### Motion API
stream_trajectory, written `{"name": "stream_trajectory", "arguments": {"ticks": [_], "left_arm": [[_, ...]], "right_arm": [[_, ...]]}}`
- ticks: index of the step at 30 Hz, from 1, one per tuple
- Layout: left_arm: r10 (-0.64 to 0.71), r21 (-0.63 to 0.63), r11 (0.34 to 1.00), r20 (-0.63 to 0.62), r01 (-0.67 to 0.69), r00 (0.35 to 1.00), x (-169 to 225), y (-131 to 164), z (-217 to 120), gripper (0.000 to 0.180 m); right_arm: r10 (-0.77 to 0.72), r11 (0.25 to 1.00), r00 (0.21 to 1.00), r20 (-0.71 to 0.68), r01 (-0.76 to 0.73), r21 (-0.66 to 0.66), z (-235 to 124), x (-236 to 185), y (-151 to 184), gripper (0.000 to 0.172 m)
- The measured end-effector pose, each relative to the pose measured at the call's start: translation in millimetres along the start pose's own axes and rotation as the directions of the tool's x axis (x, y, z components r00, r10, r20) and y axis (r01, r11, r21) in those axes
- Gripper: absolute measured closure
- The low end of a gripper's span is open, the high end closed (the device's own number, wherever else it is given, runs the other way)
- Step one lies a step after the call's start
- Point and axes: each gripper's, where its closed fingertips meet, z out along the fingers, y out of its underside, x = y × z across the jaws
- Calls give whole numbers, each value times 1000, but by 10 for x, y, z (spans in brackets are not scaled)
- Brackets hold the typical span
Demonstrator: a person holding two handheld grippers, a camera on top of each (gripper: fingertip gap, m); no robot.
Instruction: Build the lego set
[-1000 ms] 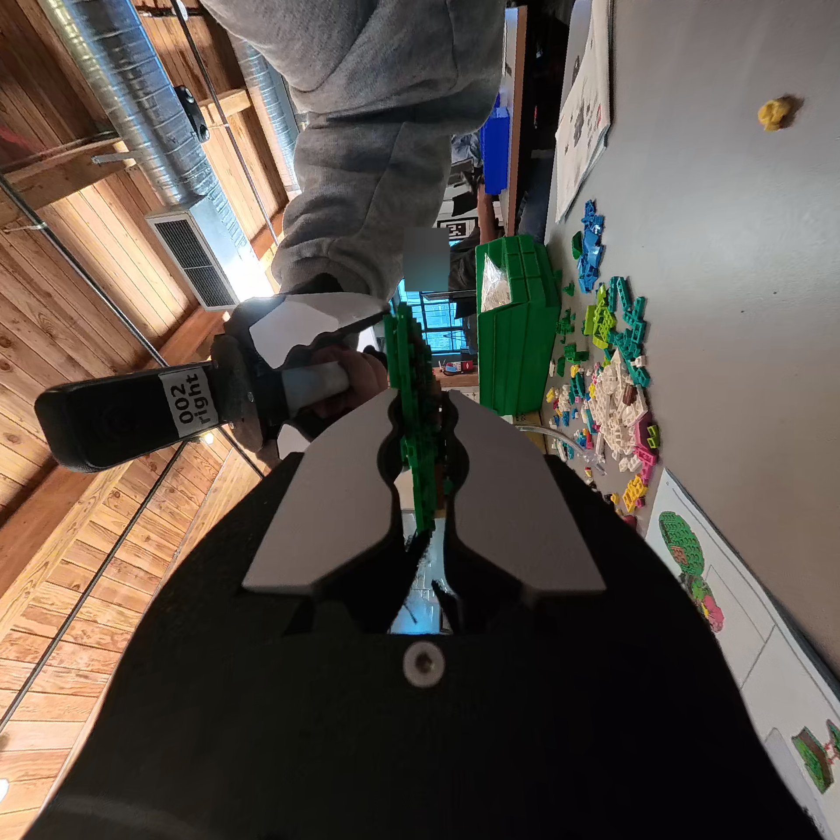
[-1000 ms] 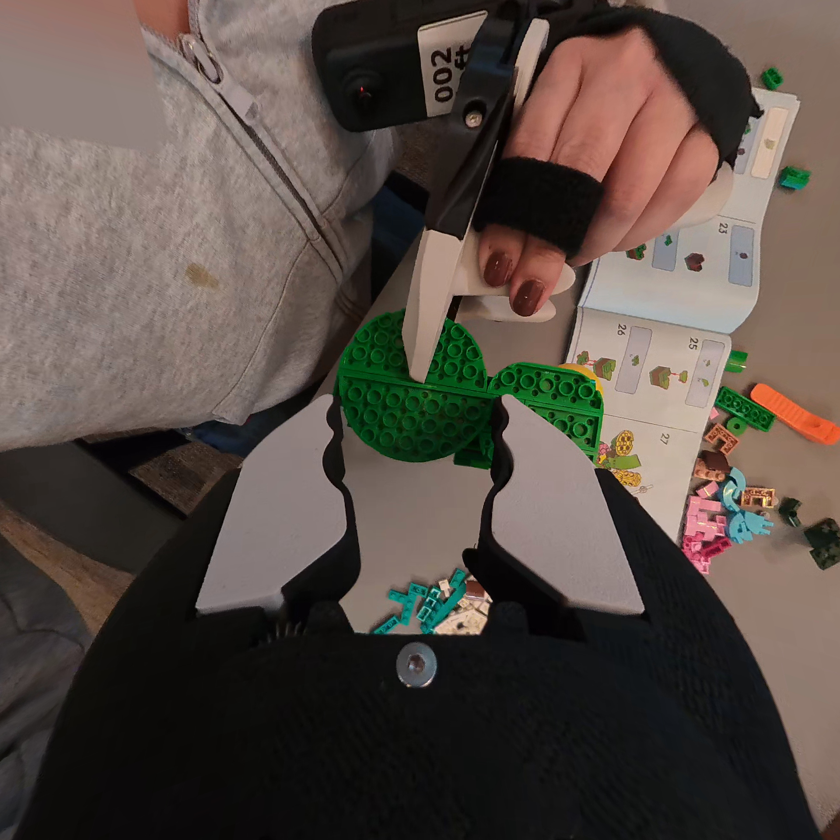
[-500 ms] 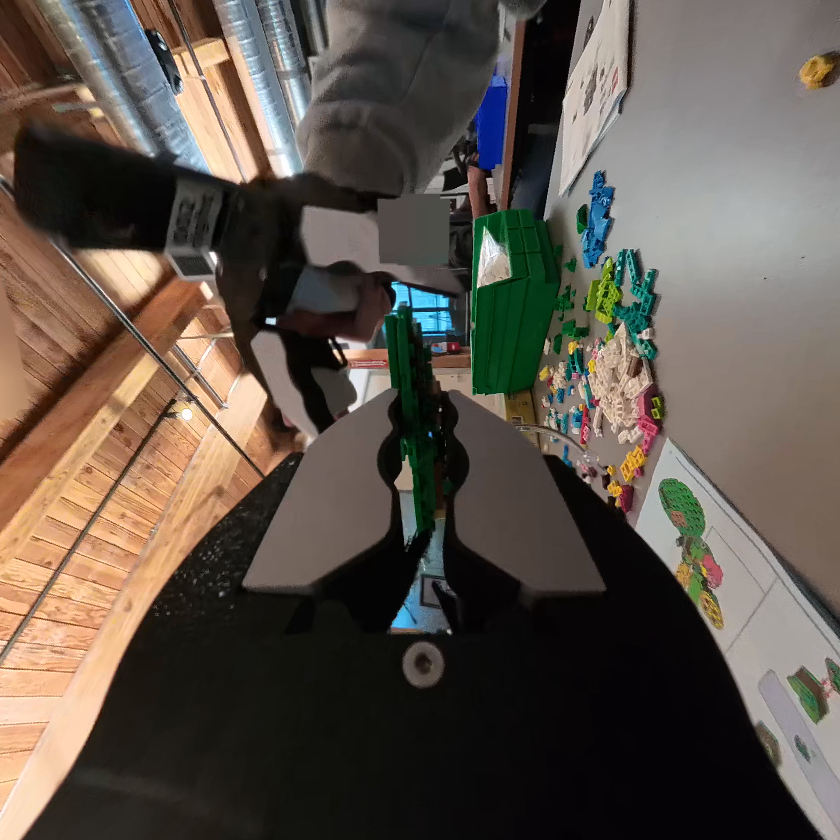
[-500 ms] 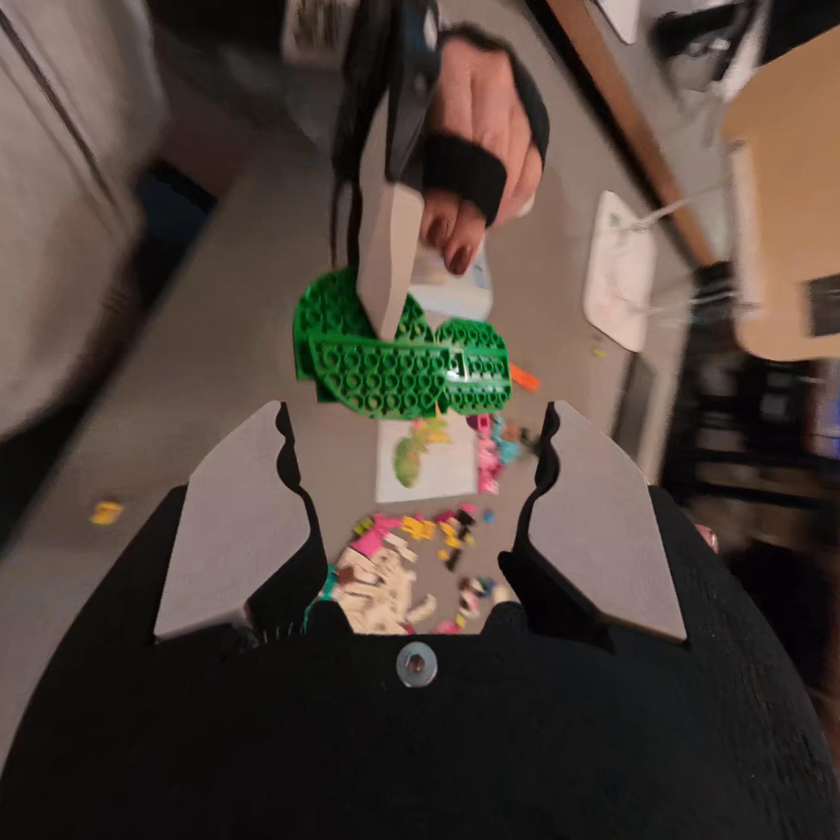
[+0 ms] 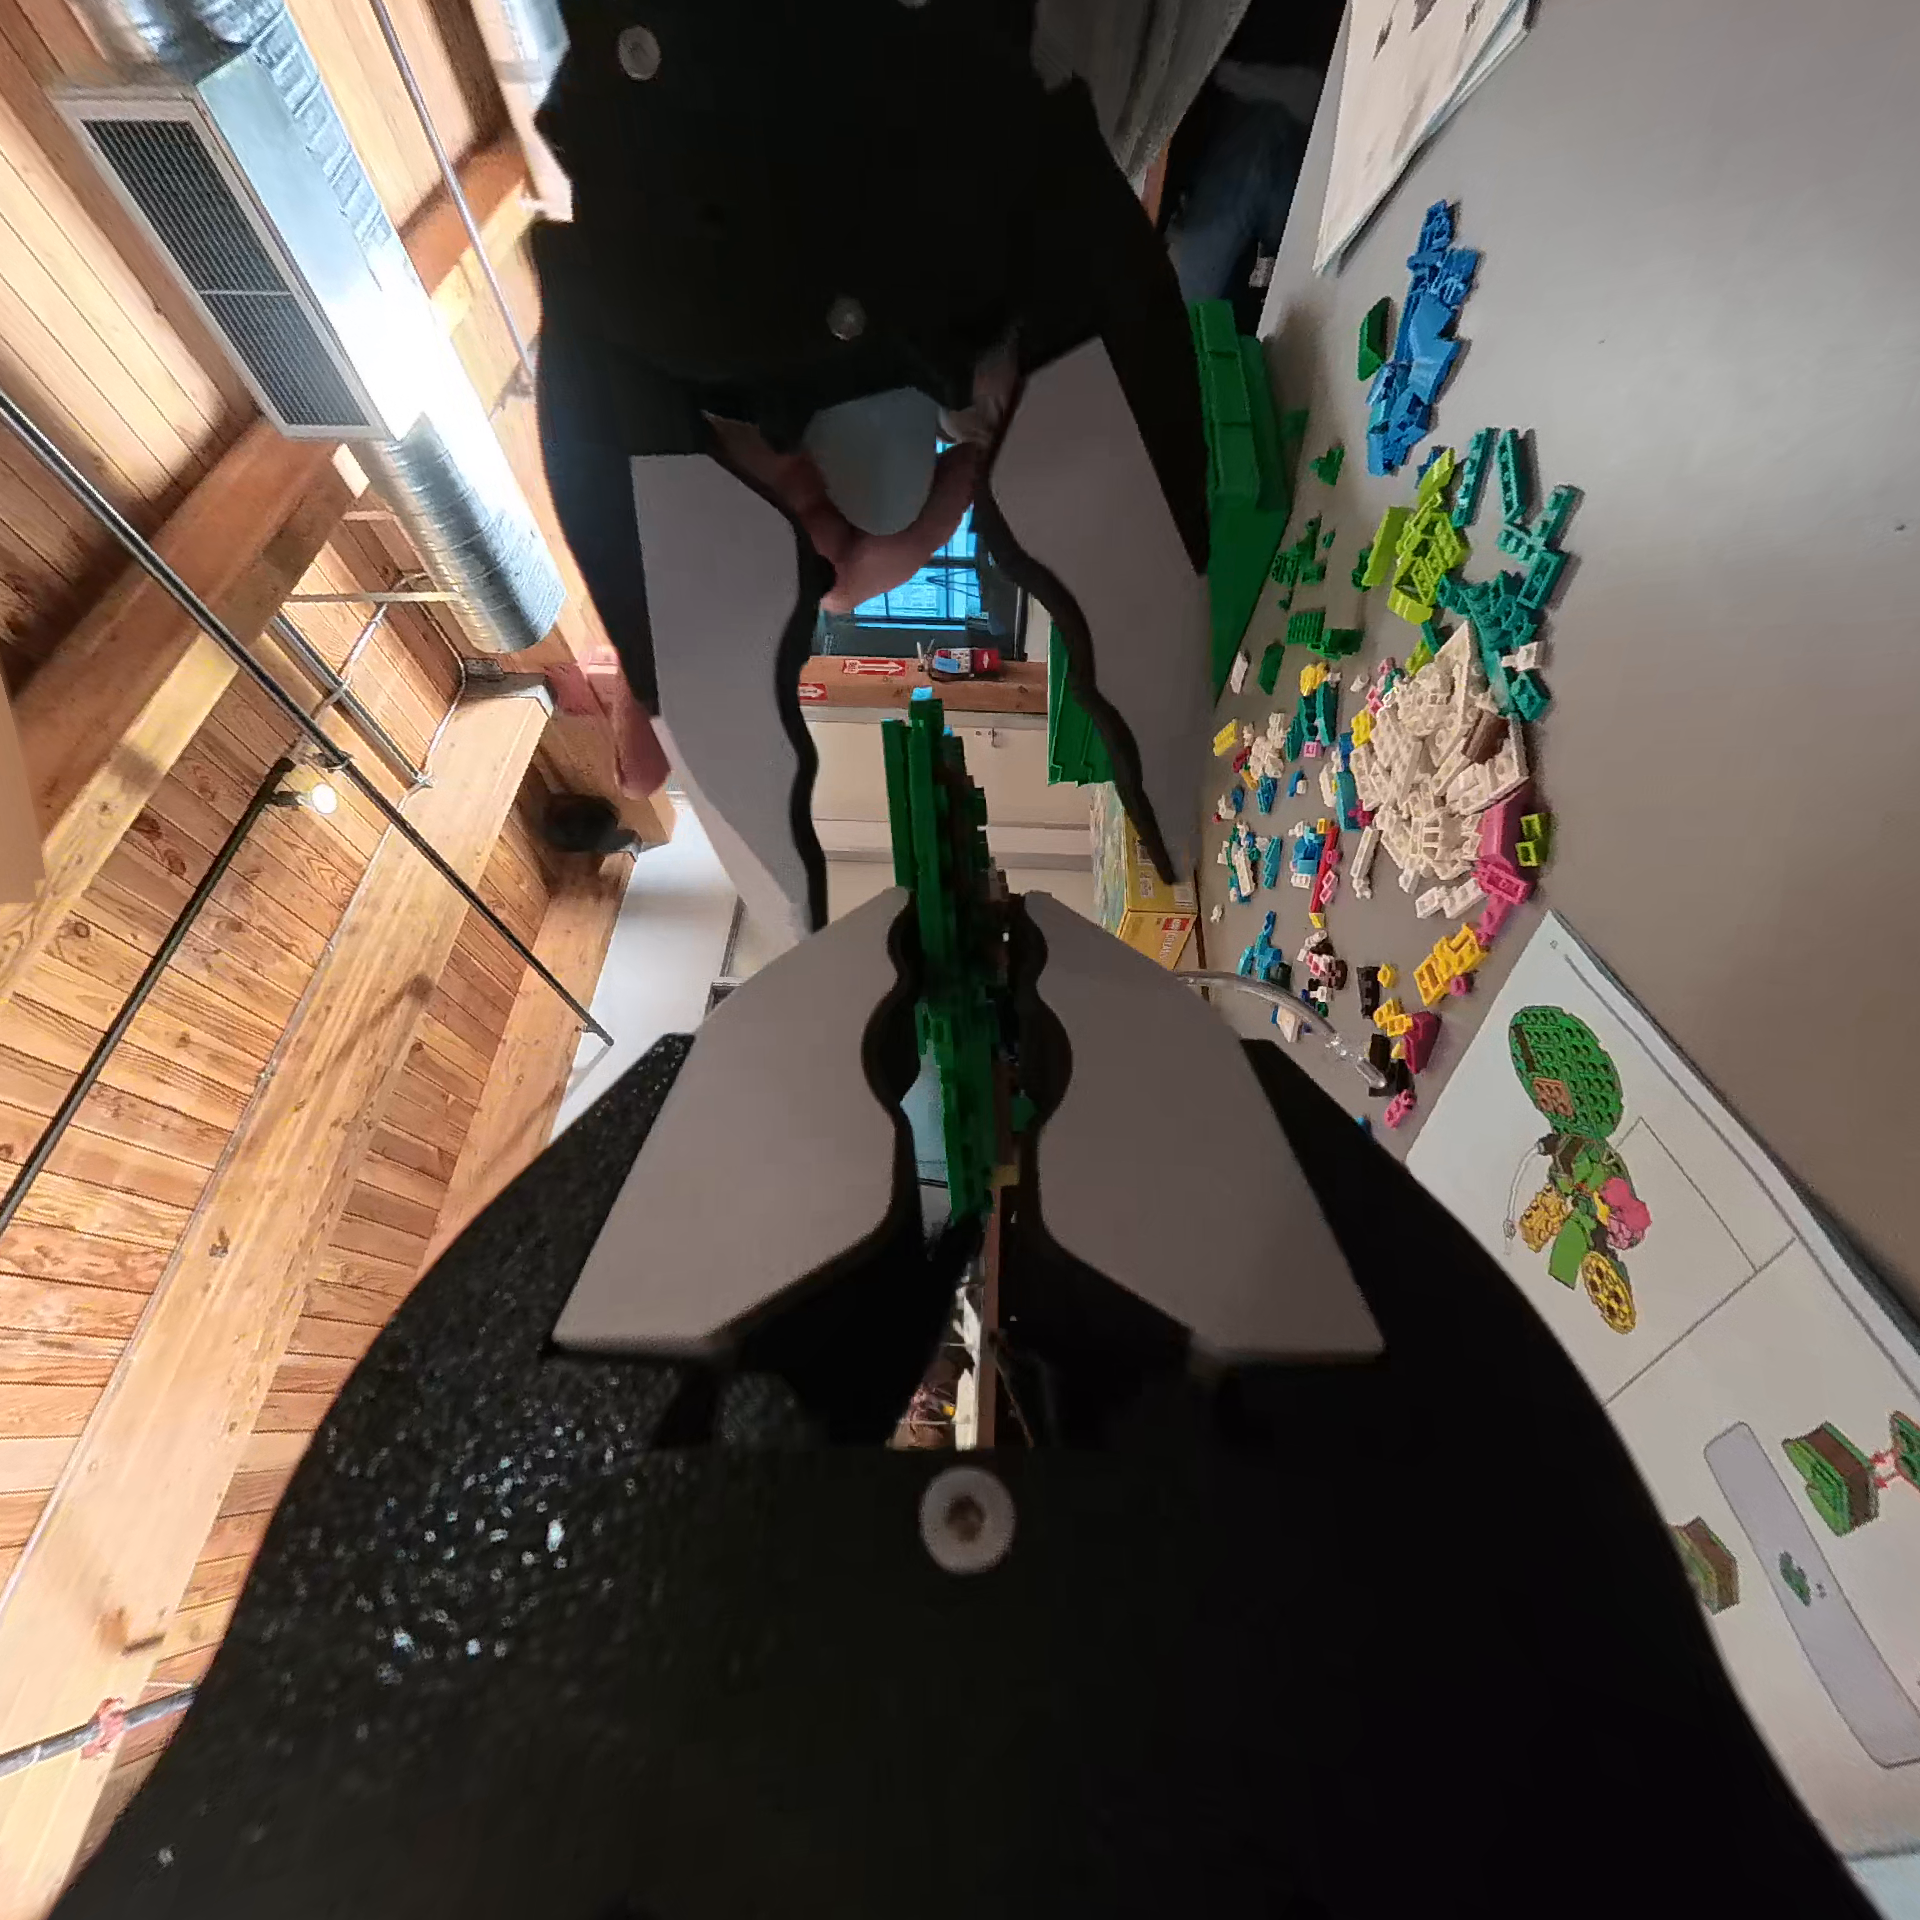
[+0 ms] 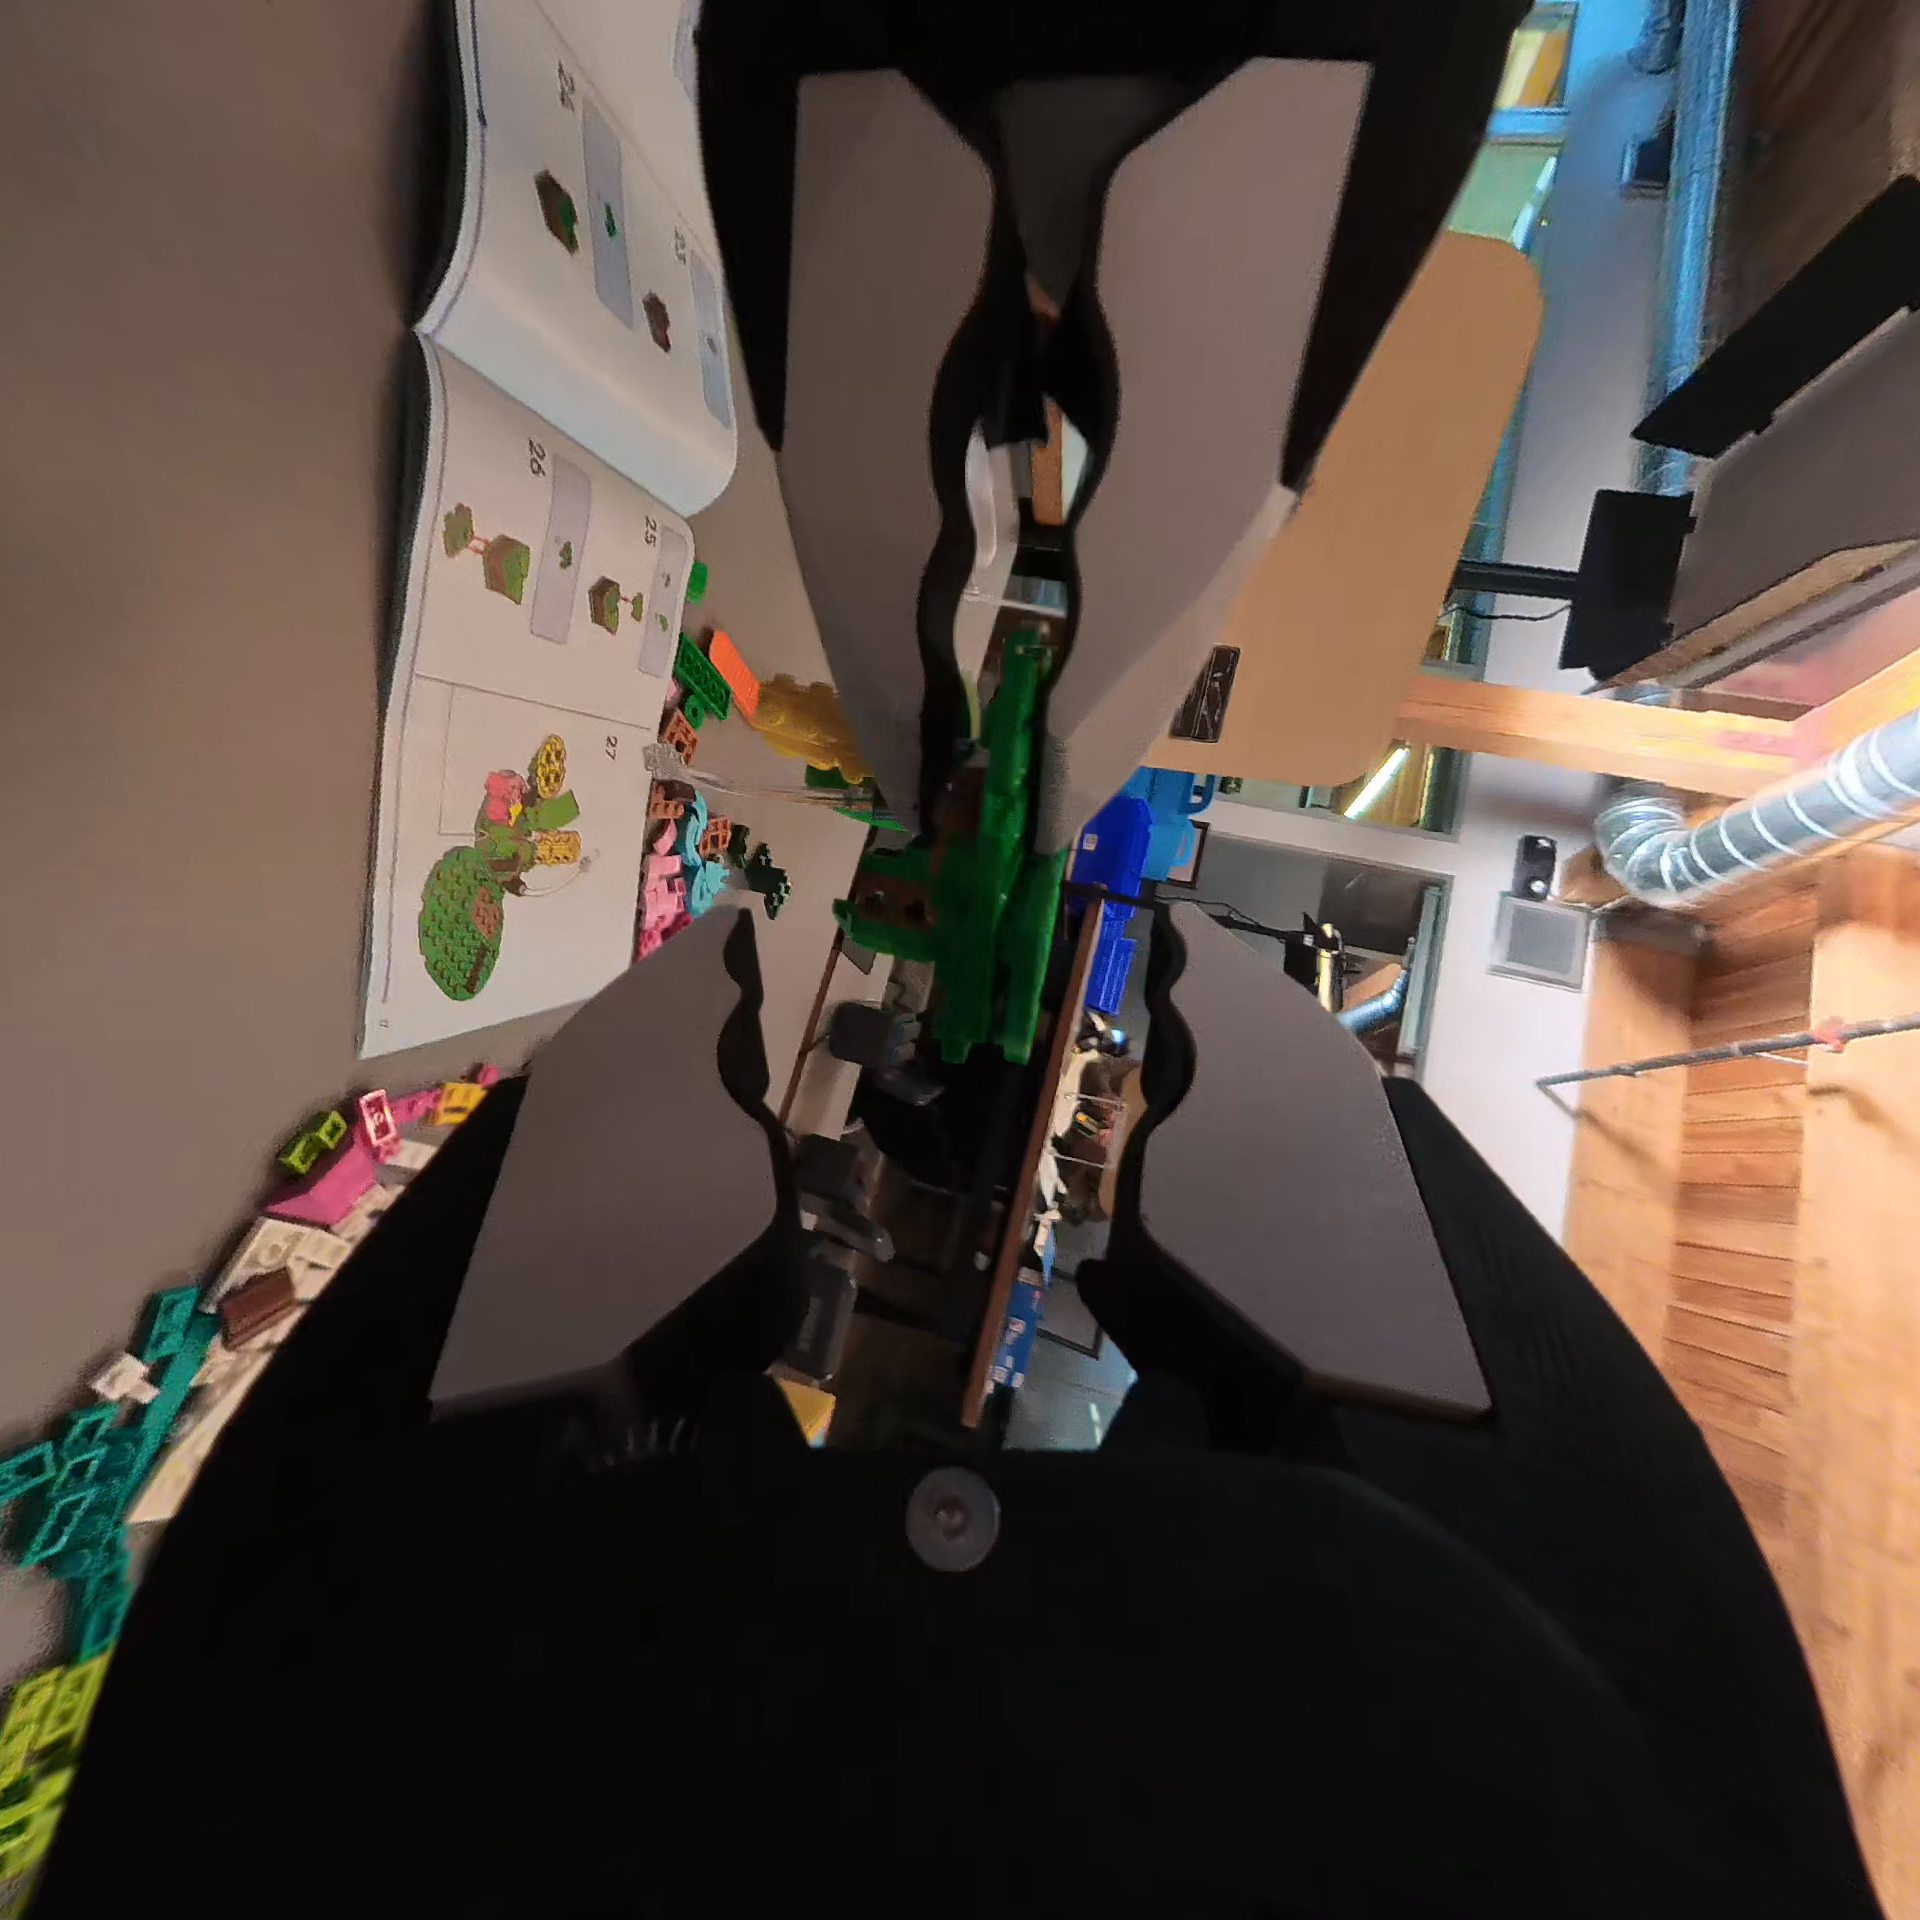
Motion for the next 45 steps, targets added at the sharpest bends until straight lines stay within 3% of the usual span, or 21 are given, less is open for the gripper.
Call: {"name": "stream_trajectory", "arguments": {"ticks": [6, 10, 16, 45], "left_arm": [[-4, -1, 1000, -5, 4, 1000, -6, -29, 26, 167], [6, 3, 1000, -14, -6, 1000, 8, -52, 32, 167], [-11, 16, 1000, -21, 11, 1000, 18, -79, -1, 167], [-38, 13, 999, -74, 39, 997, 46, -163, 26, 166]], "right_arm": [[-46, 999, 999, -15, 46, -3, 50, -53, -6, 110], [-91, 996, 993, -73, 91, -5, 32, -11, 9, 134], [-67, 998, 993, -92, 67, -2, -37, 29, 56, 148], [-291, 955, 953, -88, 284, -84, -88, 11, 73, 166]]}}
